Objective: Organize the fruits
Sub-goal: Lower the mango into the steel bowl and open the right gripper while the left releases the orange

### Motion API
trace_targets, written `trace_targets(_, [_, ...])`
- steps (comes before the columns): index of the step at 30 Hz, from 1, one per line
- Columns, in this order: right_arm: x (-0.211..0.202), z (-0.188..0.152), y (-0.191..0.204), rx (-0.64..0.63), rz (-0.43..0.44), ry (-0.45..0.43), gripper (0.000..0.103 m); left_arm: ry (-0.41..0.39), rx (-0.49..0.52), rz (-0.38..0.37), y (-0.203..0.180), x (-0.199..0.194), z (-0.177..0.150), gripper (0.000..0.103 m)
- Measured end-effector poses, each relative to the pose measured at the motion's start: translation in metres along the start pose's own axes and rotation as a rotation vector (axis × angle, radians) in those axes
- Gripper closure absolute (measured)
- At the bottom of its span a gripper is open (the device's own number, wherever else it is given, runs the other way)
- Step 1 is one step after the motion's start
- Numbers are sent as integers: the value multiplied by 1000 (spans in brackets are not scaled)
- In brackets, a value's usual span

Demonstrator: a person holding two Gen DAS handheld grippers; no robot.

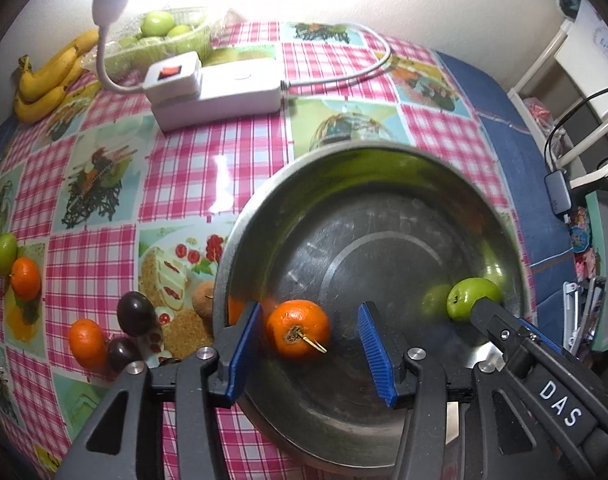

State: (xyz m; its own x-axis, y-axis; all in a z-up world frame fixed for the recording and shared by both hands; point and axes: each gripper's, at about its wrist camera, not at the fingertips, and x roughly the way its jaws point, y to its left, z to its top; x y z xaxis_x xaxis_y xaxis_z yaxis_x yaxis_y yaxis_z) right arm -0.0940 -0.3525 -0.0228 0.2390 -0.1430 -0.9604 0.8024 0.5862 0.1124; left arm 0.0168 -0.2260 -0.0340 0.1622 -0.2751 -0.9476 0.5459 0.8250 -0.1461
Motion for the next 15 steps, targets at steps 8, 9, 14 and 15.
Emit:
trace_targets(8, [-13, 0, -1, -2, -2, -39, 50, -36, -29, 16, 8, -16, 1, 49])
trace_targets(9, [-12, 0, 0, -4, -3, -39, 50, -39, -37, 25, 10, -17, 1, 49])
trace_targets(14, [-10, -1, 2, -14, 0, -32, 50, -45, -87, 60, 26, -20, 4, 48])
trace_targets(15, [-9, -1, 3, -17, -3, -31, 50, -45, -99, 67, 29, -19, 4, 47])
